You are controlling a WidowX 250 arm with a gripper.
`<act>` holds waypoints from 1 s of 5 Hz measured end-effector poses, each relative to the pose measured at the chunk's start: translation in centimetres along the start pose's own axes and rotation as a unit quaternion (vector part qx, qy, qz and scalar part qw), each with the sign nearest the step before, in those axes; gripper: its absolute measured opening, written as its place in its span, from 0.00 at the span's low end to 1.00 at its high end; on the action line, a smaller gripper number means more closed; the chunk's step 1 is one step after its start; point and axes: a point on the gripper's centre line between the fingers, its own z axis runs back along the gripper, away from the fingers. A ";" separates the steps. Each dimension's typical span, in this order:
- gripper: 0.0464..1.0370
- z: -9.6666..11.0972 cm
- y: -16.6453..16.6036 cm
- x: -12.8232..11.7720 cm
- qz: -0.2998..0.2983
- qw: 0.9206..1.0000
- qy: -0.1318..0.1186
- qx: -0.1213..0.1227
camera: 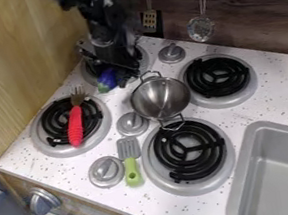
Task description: Moved the eggplant to the left side of the silver pan
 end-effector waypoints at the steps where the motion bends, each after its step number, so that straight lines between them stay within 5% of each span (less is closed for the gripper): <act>1: 0.68 -1.6 0.0 0.0 0.008 0.999 0.019 -0.024; 5: 0.68 -4.0 -0.4 -0.4 0.027 0.998 0.035 -0.038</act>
